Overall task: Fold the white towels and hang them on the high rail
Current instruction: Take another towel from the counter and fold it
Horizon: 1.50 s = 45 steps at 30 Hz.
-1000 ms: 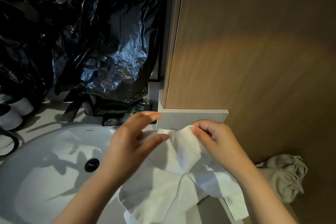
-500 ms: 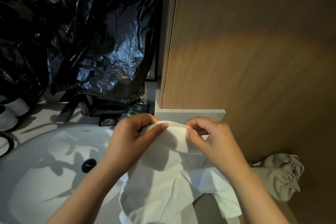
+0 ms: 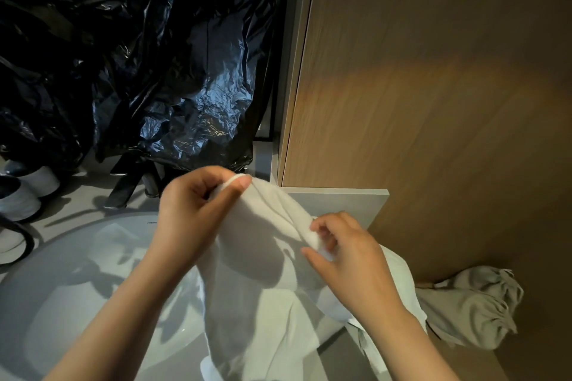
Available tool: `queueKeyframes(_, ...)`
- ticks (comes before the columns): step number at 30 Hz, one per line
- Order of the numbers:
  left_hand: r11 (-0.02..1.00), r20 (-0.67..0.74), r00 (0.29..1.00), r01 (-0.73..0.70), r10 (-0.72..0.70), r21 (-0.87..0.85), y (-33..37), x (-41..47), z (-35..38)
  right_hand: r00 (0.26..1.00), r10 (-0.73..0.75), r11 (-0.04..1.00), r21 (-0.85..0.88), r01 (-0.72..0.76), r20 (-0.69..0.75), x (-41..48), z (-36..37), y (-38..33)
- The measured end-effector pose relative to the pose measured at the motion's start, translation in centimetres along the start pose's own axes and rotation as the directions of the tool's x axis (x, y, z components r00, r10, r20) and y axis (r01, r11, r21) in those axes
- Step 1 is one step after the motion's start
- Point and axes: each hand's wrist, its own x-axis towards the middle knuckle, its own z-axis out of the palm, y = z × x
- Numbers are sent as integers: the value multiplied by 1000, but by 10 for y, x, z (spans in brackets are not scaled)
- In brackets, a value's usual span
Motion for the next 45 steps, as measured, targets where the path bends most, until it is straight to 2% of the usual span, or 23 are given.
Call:
queueKeyframes(3,999,-87,996,-32,34,26,-1,8,-14,995,93,984,-151,-97,-33,3,1,14)
queueKeyframes(6,997,-116,993,-28,36,75,-6,10,-25,985,172,978,-122,-170,7,6,-3,34)
queueKeyframes(8,997,-117,993,-16,25,73,-9,8,-28,974,210,974,65,-216,82,9,-7,37)
queueKeyframes(10,997,-118,993,-16,25,77,-12,7,-28,966,224,907,334,-256,132,14,-8,29)
queueKeyframes(13,998,-113,993,-17,25,67,-12,7,-26,923,313,636,673,-377,222,22,-12,14)
queueKeyframes(14,998,-100,995,-22,29,67,-11,8,-25,914,324,577,714,-396,245,26,-16,11)
queueKeyframes(15,997,-85,996,-29,35,70,-11,7,-23,910,331,562,723,-402,248,31,-21,10)
queueKeyframes(16,996,-71,997,-37,42,77,-10,7,-21,912,344,592,702,-396,224,35,-26,11)
queueKeyframes(17,995,-60,997,-44,50,86,-9,7,-19,911,374,664,636,-392,171,40,-30,13)
queueKeyframes(19,993,-47,997,-56,61,107,-10,5,-14,903,430,834,386,-394,-8,48,-35,26)
queueKeyframes(21,989,-25,998,-50,54,137,-15,3,-7,901,404,908,187,-374,-160,46,-38,33)
queueKeyframes(22,986,-9,999,-46,48,159,-18,1,-4,911,366,924,194,-331,-192,41,-38,31)
queueKeyframes(24,981,24,999,-44,40,187,-27,-3,1,949,269,937,275,-217,-166,24,-32,19)
queueKeyframes(27,987,35,999,-29,24,161,-36,-9,7,988,156,954,258,-150,-1,-4,-5,6)
queueKeyframes(29,989,37,999,-20,15,145,-38,-12,10,983,155,964,203,-172,98,-16,13,6)
queueKeyframes(33,984,40,999,-41,35,172,-35,-14,9,952,163,986,-24,-162,260,-20,37,23)
queueKeyframes(35,983,34,999,-47,42,179,-33,-16,7,927,185,983,-48,-179,325,-17,44,29)
queueKeyframes(37,981,41,998,-49,42,188,-33,-16,5,925,192,981,-38,-190,328,-13,52,33)
queueKeyframes(42,971,59,997,-61,49,231,-36,-18,1,955,241,970,-11,-243,172,-3,62,38)
queueKeyframes(45,970,53,998,-47,36,237,-38,-19,-1,962,234,969,52,-243,137,2,57,42)
